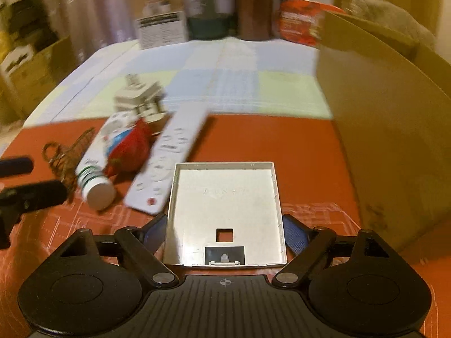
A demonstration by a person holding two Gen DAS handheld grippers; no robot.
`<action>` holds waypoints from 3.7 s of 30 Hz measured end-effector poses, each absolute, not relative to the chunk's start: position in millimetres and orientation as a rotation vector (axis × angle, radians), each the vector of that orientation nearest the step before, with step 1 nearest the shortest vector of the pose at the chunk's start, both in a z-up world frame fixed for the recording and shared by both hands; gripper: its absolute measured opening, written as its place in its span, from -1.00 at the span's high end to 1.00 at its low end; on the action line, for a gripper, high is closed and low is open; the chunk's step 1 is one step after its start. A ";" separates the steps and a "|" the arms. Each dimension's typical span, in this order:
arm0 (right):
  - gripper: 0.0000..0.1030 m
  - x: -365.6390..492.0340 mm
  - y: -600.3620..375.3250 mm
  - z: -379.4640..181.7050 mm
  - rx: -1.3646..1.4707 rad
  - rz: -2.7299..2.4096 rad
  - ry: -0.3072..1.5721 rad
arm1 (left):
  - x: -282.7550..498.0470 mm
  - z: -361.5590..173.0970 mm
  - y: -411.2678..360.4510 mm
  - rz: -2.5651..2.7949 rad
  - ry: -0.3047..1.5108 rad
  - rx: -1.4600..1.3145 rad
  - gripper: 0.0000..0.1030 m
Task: Organize rigid objects
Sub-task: 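Grasp the green-and-white pill bottle with the left tool while the right tool holds the frame, then carry the pill bottle and frame over the cardboard box with both tools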
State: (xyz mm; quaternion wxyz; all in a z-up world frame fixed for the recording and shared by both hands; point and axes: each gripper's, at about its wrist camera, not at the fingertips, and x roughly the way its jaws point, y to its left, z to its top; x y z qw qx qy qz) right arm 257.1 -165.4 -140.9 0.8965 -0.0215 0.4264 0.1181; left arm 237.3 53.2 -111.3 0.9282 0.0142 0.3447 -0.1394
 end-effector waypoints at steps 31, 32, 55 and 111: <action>-0.61 251.2 -176.8 -142.2 -0.091 0.240 0.864 | 263.4 -148.3 15.7 -0.321 0.788 0.151 0.24; -0.61 251.1 -176.9 -142.5 -0.092 0.239 0.861 | 264.0 -148.8 16.5 -0.319 0.791 0.141 0.24; -0.60 253.3 -177.4 -137.3 -0.071 0.227 0.861 | 257.1 -124.8 21.4 -0.288 0.778 0.100 0.48; -0.60 258.4 -409.4 12.1 0.082 -0.023 0.579 | 303.7 -10.9 -217.1 -0.598 0.619 0.101 0.48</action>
